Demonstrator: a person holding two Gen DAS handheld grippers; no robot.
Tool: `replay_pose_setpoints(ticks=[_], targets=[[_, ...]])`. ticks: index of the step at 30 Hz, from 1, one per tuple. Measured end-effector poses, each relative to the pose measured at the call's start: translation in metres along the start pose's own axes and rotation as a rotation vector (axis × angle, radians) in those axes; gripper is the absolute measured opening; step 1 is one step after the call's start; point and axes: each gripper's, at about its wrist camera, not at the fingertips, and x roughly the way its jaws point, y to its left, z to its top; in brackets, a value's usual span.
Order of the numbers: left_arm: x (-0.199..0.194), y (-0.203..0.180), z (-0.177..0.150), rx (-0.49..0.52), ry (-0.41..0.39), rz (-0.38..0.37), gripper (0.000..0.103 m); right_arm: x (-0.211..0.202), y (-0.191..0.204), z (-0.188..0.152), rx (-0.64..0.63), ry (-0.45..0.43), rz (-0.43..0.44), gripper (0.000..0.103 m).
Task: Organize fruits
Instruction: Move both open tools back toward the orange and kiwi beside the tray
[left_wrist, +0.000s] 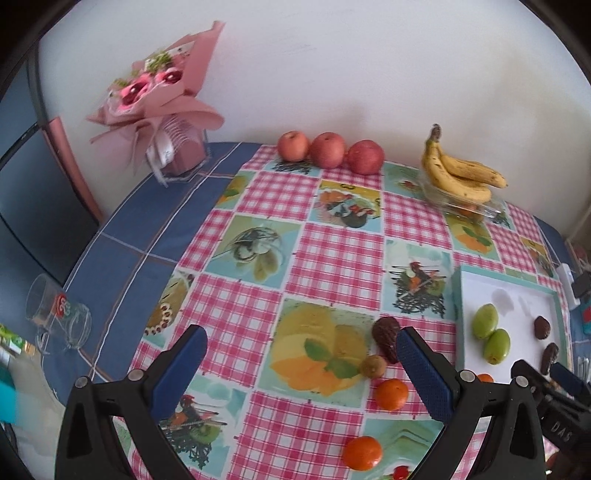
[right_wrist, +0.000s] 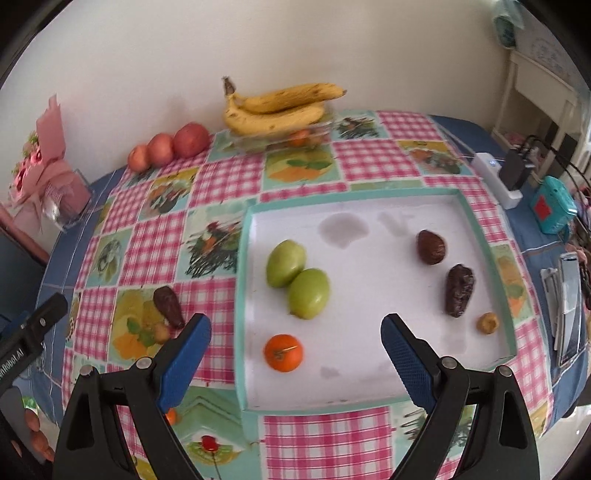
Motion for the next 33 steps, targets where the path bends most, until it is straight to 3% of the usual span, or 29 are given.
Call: replay_pose_setpoints(ticks=[15, 22, 33], targets=[[0.019, 0.038, -0.004, -0.1, 0.058, 0.029, 0.103, 0.019, 0.073, -0.01, -0.124, 0.069, 0.067, 0.093], [0.067, 0.04, -0.017, -0.11, 0.218, 0.049, 0.103, 0.041, 0.09, -0.016, -0.158, 0.135, 0.073, 0.093], [0.098, 0.052, -0.03, -0.123, 0.3, 0.168, 0.103, 0.087, 0.105, -0.032, -0.185, 0.273, 0.086, 0.093]])
